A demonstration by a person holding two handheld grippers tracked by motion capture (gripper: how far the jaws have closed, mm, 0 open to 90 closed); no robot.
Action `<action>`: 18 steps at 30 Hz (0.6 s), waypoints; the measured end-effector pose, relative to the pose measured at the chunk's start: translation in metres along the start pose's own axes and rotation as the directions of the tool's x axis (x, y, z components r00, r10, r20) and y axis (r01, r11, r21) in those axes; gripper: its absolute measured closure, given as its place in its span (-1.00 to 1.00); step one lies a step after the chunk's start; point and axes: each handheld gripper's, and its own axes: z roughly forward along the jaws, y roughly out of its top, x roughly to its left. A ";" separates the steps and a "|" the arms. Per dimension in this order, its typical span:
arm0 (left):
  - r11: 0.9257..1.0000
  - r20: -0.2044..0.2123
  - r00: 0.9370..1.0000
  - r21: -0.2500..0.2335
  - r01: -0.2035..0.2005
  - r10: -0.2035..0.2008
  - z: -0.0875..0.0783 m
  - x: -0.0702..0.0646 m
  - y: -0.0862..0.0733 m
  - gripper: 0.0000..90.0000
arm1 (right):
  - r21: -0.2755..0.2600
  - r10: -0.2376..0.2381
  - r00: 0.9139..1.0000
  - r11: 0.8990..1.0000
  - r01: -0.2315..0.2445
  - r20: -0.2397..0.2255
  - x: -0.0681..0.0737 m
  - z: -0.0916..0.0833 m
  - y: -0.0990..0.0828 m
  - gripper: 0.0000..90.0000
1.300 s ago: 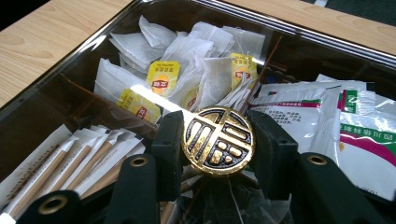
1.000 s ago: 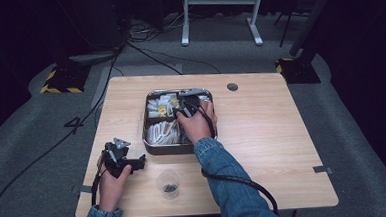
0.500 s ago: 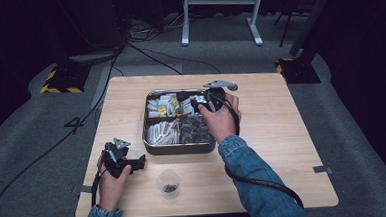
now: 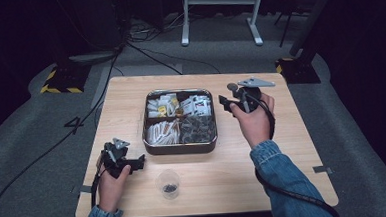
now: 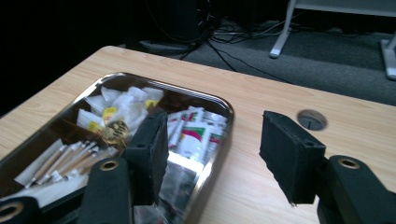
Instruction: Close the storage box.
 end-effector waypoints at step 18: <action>1.000 0.000 1.000 0.000 -0.002 0.002 0.000 0.001 0.000 -1.00 | 0.015 0.030 0.999 0.999 -0.031 0.037 -0.062 -0.043 -0.040 -0.11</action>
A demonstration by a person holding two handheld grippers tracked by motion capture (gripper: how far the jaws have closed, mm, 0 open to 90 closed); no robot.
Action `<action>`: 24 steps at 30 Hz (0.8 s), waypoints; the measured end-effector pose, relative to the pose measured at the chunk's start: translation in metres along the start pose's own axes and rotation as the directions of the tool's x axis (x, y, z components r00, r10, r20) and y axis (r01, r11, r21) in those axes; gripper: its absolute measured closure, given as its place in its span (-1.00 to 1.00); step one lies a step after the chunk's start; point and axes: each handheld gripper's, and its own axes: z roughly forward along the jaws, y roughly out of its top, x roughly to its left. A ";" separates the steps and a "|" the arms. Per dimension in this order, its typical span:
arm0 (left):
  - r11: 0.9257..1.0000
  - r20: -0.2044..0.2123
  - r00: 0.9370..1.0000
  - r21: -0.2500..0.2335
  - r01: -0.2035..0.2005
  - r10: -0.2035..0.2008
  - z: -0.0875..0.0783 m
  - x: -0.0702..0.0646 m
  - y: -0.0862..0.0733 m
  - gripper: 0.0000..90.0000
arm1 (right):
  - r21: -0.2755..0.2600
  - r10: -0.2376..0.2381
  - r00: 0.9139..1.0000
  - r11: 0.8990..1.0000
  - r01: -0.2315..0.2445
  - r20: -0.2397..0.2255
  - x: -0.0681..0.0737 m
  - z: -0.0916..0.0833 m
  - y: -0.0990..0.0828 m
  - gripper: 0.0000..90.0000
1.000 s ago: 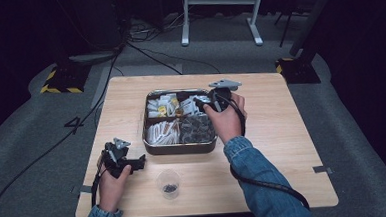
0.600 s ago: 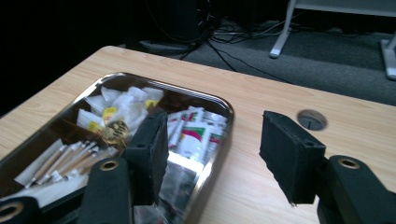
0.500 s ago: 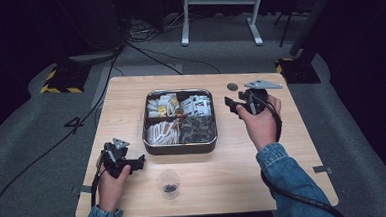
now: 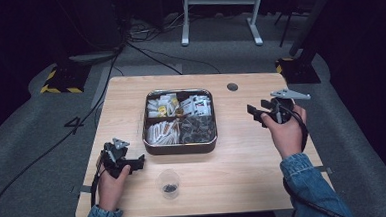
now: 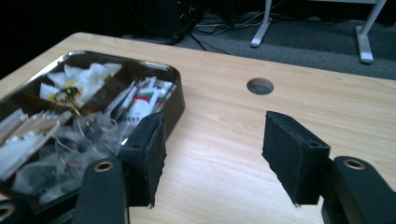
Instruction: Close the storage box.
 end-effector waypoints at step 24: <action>1.000 0.002 1.000 0.001 0.002 -0.002 0.000 0.000 0.000 -1.00 | 0.080 0.017 0.999 0.997 -0.021 0.051 -0.057 -0.007 -0.073 -0.16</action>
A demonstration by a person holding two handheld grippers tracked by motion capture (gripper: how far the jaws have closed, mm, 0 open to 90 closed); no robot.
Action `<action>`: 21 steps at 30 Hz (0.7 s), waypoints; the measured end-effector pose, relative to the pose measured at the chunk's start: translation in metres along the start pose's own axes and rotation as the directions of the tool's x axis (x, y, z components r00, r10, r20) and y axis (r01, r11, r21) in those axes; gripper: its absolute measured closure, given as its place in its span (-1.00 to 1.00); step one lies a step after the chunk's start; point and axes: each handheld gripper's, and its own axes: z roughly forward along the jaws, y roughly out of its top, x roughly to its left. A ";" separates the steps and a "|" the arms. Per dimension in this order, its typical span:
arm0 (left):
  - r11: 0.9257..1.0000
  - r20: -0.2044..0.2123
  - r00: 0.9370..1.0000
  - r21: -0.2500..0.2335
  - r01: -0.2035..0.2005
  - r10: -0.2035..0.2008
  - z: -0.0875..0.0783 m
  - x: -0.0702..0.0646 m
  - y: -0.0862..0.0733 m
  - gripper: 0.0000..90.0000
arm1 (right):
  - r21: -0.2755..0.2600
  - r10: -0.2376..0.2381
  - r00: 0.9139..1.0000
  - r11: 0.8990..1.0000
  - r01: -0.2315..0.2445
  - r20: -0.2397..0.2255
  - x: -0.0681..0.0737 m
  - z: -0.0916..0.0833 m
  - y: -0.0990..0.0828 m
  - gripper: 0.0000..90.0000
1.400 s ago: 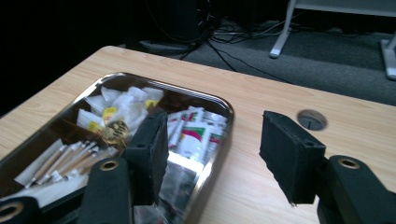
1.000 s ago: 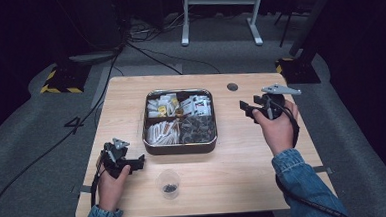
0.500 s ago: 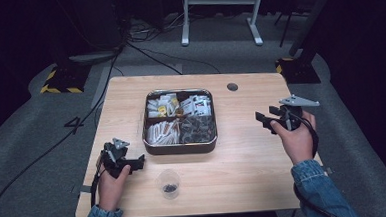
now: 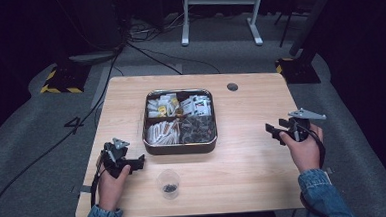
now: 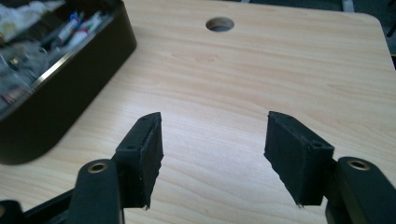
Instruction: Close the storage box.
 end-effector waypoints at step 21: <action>1.000 0.000 1.000 0.000 0.000 0.000 0.000 0.000 0.000 -1.00 | 0.056 0.005 1.000 0.998 -0.005 0.005 -0.006 0.026 -0.063 -0.20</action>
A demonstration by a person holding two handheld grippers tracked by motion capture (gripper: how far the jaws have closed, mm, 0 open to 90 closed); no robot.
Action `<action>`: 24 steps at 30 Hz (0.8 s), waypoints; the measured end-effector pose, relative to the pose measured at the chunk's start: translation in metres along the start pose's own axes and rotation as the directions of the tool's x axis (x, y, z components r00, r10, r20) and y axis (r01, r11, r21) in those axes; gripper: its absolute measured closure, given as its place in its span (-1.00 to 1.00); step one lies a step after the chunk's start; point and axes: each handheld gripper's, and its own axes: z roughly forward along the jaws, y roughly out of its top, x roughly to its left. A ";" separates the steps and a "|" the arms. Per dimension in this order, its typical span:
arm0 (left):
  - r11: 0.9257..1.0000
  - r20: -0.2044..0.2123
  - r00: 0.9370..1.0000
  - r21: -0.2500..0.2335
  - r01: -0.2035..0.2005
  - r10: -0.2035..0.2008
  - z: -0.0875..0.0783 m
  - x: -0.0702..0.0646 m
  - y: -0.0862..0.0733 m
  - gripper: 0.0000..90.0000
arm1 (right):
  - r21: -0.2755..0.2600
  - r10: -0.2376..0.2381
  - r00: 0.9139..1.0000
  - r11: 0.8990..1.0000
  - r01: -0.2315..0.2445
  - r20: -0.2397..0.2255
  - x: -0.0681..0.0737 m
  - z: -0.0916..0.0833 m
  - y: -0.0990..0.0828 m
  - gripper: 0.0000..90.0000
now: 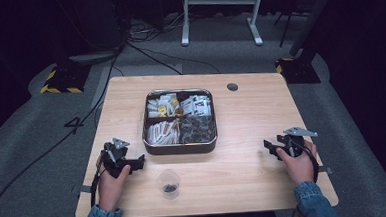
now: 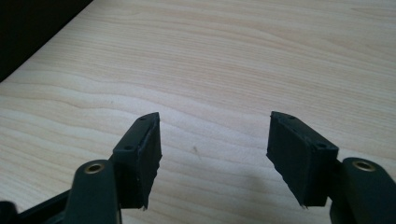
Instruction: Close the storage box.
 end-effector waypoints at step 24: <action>1.000 -0.001 1.000 -0.001 -0.002 0.002 0.000 0.000 0.000 -1.00 | 0.078 -0.074 0.997 0.994 0.073 0.009 0.020 0.008 -0.017 -0.72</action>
